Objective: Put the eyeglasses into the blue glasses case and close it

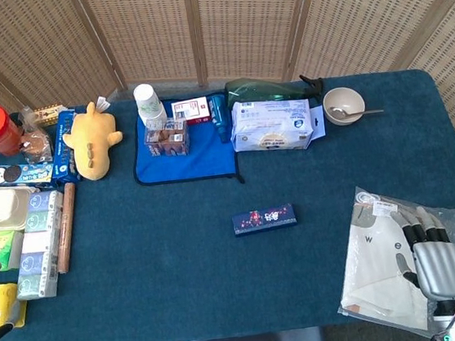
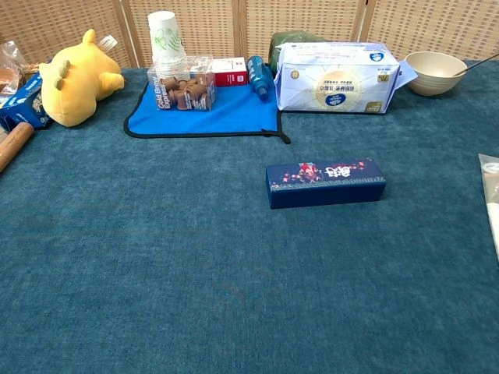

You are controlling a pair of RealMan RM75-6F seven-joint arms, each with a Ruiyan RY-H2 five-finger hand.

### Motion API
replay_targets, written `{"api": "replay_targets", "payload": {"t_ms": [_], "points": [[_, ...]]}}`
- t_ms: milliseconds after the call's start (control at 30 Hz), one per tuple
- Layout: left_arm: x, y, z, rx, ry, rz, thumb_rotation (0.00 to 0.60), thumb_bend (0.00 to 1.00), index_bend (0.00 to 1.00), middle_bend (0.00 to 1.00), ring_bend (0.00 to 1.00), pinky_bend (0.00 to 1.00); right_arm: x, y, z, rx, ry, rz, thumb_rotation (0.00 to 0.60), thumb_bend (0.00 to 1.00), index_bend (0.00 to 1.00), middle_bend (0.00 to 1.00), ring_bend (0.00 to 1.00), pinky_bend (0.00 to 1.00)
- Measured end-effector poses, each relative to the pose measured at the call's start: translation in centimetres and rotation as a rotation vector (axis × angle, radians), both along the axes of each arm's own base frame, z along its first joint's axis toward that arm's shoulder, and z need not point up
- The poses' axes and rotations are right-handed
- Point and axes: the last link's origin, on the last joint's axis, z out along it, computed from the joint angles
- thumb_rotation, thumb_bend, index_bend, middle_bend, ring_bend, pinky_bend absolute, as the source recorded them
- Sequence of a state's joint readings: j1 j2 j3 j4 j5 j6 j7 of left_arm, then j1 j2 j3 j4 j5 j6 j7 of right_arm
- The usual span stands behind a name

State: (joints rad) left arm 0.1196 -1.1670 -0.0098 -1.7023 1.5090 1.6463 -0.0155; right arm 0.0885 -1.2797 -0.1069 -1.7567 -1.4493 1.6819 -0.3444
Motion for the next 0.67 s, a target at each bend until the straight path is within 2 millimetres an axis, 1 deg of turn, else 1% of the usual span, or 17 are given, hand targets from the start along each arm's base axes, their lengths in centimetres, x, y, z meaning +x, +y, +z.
{"api": "replay_targets", "payload": {"t_ms": [400,667], "points": [[0.7,-1.7,0.6,0.008,0.0,0.01,0.6,0.29,0.18,0.11,0.0,0.0,-0.6,0.8,0.5,-0.016,-0.034,0.019,0.6,0.37,0.16,0.18,0.08,0.15],[1.0,-1.9,0.9,0.018,0.003,0.01,0.6,0.29,0.18,0.11,0.0,0.0,-1.0,0.6,0.5,-0.005,-0.037,0.016,0.6,0.37,0.17,0.18,0.08,0.14]]}}
